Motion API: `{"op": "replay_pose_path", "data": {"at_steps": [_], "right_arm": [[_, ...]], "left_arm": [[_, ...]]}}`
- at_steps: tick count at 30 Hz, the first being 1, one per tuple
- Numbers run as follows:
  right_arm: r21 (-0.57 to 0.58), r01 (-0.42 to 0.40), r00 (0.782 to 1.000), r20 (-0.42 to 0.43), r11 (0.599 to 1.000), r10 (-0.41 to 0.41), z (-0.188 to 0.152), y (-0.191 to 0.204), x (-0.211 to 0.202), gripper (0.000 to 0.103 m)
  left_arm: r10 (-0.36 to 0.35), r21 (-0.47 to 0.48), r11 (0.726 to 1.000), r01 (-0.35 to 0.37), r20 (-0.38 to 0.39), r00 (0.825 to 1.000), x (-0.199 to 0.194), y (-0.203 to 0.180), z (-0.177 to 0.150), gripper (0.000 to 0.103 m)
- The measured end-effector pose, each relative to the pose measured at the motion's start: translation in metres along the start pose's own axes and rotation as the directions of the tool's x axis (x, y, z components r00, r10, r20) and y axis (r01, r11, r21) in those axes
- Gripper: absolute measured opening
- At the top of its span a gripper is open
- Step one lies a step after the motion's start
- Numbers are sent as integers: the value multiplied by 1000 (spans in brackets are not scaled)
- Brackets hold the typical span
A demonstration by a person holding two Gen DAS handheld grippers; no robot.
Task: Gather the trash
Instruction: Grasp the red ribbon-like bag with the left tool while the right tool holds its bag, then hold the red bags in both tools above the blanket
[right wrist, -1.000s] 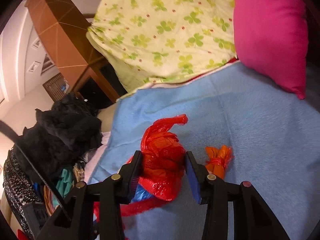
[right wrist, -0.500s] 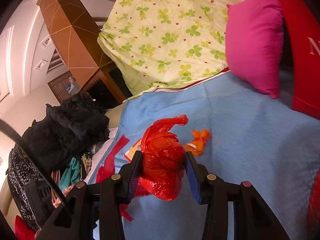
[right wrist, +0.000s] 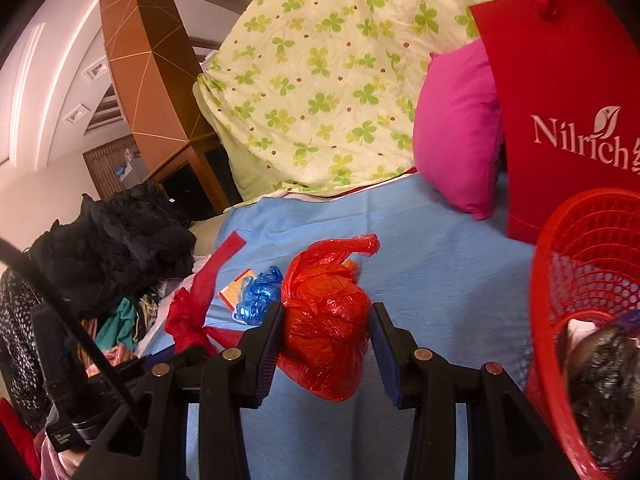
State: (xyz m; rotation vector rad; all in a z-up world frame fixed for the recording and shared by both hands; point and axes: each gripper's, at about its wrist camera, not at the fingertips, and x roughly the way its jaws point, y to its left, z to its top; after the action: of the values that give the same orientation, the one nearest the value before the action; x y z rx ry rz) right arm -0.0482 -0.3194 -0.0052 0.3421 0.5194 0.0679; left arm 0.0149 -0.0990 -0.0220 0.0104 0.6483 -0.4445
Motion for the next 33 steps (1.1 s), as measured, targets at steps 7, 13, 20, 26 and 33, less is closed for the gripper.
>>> {"op": "replay_pose_path", "data": {"at_steps": [7, 13, 20, 26, 33], "right_arm": [[-8, 4, 1000, -9, 1000, -4, -2, 0, -2, 46], [-29, 2, 999, -42, 1000, -3, -6, 6, 10, 46], [-33, -3, 997, -82, 999, 0, -10, 7, 24, 46], [-32, 1, 994, -112, 999, -5, -13, 8, 33, 46], [-46, -1, 994, -106, 999, -4, -13, 12, 32, 46]], "left_arm": [[107, 23, 994, -107, -10, 994, 5, 1, -5, 33], [192, 48, 980, -192, -1, 981, 7, 4, -1, 33], [255, 70, 965, -254, -1, 967, 9, 6, 0, 33], [269, 92, 959, -267, -10, 963, 12, 4, -1, 33], [279, 111, 954, -277, -3, 960, 12, 1, -1, 33]]}}
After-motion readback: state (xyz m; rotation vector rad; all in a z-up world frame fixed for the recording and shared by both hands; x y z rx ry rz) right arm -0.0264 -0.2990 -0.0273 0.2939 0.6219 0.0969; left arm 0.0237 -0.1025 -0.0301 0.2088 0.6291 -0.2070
